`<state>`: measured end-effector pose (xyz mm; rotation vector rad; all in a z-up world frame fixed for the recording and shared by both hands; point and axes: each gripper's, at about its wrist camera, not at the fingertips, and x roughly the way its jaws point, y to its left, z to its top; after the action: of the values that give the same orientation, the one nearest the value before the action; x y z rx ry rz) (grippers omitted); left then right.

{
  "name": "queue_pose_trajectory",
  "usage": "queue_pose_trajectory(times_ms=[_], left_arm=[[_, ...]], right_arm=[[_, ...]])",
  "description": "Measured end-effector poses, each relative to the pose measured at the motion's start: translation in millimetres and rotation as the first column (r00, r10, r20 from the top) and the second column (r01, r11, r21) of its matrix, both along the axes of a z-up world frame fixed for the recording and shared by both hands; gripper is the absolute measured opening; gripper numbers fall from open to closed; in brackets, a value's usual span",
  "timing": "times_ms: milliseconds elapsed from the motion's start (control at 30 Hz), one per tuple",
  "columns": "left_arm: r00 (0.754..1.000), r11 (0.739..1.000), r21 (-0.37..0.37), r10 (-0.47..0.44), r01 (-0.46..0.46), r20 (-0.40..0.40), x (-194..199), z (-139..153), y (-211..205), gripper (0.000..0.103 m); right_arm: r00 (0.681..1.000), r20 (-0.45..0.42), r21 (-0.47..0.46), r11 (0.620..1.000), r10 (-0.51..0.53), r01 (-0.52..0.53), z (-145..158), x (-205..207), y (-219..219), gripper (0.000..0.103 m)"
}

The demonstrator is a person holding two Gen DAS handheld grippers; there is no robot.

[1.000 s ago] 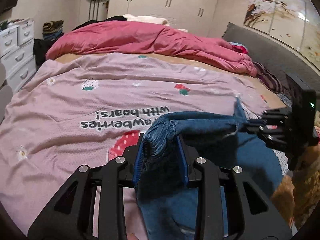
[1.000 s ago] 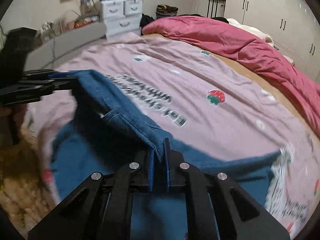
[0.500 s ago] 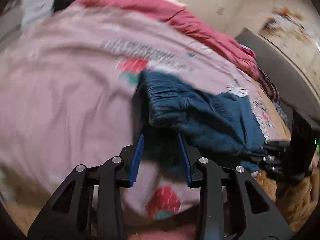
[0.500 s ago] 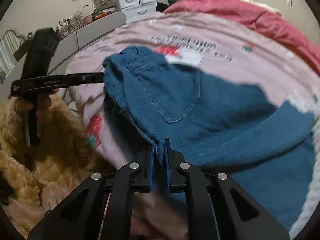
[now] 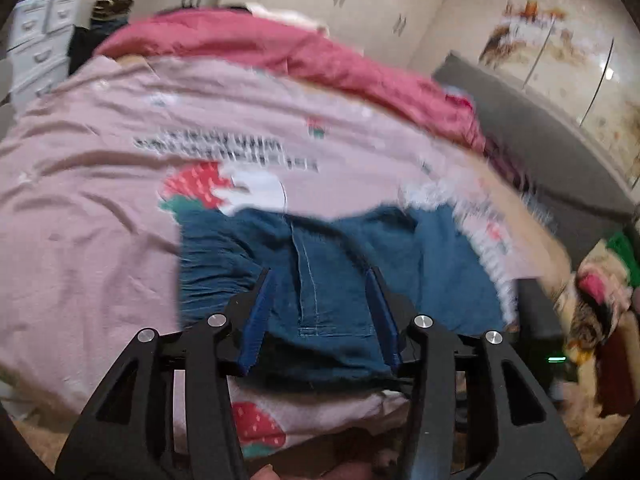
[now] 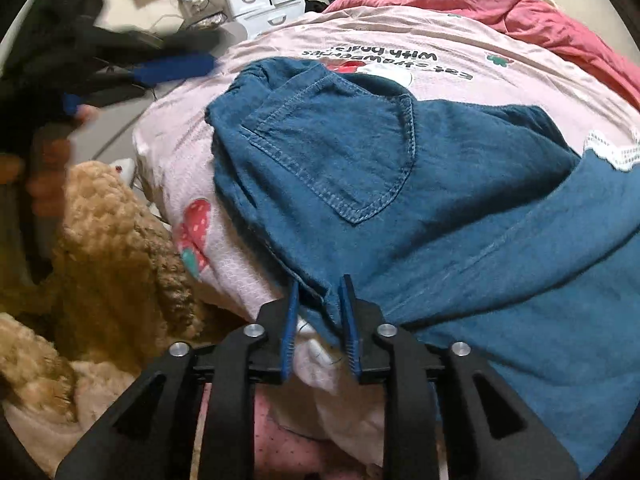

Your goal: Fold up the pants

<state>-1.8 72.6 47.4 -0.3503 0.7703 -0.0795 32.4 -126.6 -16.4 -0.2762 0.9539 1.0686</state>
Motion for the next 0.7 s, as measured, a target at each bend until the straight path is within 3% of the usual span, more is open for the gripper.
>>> queue_pose_trajectory(times_ms=[67,100,200,333,433,467,500,567,700], left_arm=[[0.992,1.000,0.016,0.016,-0.014,-0.125,16,-33,-1,0.038],[0.988,1.000,0.001,0.014,-0.014,-0.151,18,-42,0,0.038],[0.989,1.000,-0.016,0.010,-0.012,-0.148,11,-54,2,0.038],[0.989,1.000,0.011,0.000,0.002,-0.149,12,-58,-1,0.038],[0.989,1.000,0.029,0.002,0.003,-0.151,8,-48,-5,0.041],[0.990,1.000,0.025,-0.003,0.006,-0.140,5,-40,-6,0.048],[0.992,1.000,0.019,-0.013,0.015,-0.124,0,-31,-9,0.055],[0.995,0.998,0.011,-0.058,0.059,-0.077,-5,-13,-17,0.056],[0.987,0.988,0.014,-0.156,0.157,-0.030,5,9,-46,0.060]], right_arm=[[1.000,-0.016,0.001,1.000,-0.003,0.003,5,0,-7,0.024],[1.000,-0.025,0.012,1.000,-0.009,0.009,12,1,-13,0.027],[0.998,0.002,0.072,0.996,-0.056,0.056,34,9,-31,0.044],[0.991,-0.007,0.112,0.985,-0.134,0.133,35,41,-35,0.050],[0.976,-0.064,0.063,0.976,-0.207,0.211,20,70,-34,0.050],[0.973,-0.061,0.077,0.971,-0.221,0.226,24,76,-39,0.051],[0.968,-0.041,0.094,0.964,-0.248,0.250,30,85,-47,0.054],[0.949,0.015,0.097,0.945,-0.315,0.312,42,103,-62,0.062],[0.898,0.094,0.033,0.903,-0.430,0.429,49,147,-79,0.063]])
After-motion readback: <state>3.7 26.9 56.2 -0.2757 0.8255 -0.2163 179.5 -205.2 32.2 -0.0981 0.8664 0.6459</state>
